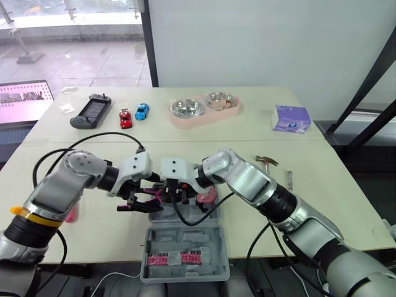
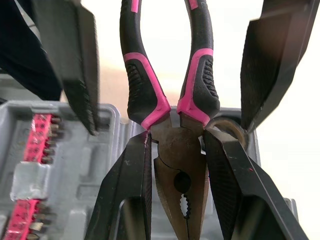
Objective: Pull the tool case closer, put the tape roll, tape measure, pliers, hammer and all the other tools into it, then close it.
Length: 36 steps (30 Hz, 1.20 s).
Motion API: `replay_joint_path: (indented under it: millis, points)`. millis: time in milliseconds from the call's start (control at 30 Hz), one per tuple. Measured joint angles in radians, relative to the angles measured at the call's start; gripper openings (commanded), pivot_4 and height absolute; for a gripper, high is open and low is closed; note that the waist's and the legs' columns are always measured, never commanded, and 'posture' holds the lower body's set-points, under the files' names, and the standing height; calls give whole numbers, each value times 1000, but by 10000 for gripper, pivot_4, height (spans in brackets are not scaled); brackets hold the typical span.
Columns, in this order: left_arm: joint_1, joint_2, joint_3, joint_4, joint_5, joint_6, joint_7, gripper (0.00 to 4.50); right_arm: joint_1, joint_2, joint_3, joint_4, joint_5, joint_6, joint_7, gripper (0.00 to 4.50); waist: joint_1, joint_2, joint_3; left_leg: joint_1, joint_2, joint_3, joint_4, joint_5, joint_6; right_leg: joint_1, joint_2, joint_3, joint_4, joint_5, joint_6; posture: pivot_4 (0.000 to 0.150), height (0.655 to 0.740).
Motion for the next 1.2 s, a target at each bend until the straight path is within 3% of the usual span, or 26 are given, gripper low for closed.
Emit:
replay_joint_path:
  millis: [200, 400, 600, 967, 1200]
  points:
    - [60, 71, 135, 10, -63, 12, -7, 45000, 33, -33, 3, 9, -11, -15, 2, 10135, -6, 0, 0, 1, 0, 0, 0, 0, 0, 0, 0, 0, 0, 0, 0, 1500, 7387]
    - [365, 58, 413, 35, -155, -22, 15, 45000, 114, -165, -44, -79, 7, -9, 37, 10135, -8, 0, 0, 0, 0, 0, -1, 0, 0, 0, 0, 0, -1, -1, 1, 1500, 7387]
    - [572, 18, 538, 118, -138, -225, 2, 45000, 143, -276, -78, -143, 18, -16, 91, 10135, -7, 1, 0, 2, 0, 0, 0, 0, 0, 0, 0, 0, -1, 1, -2, 1500, 7387]
    - [636, -79, 538, 198, -131, -514, -56, 45000, 97, -244, -18, -129, -32, -5, 122, 10135, -1, 1, 0, 2, 0, 0, -1, 0, 0, 0, 0, 0, -2, 1, -2, 1500, 7387]
    - [620, -107, 522, 242, -130, -602, -65, 45000, 64, -207, 9, -136, -30, 140, 122, 10135, 0, 1, 0, 1, 0, 0, -1, 0, 0, 0, 0, 0, -2, 1, -2, 1500, 7387]
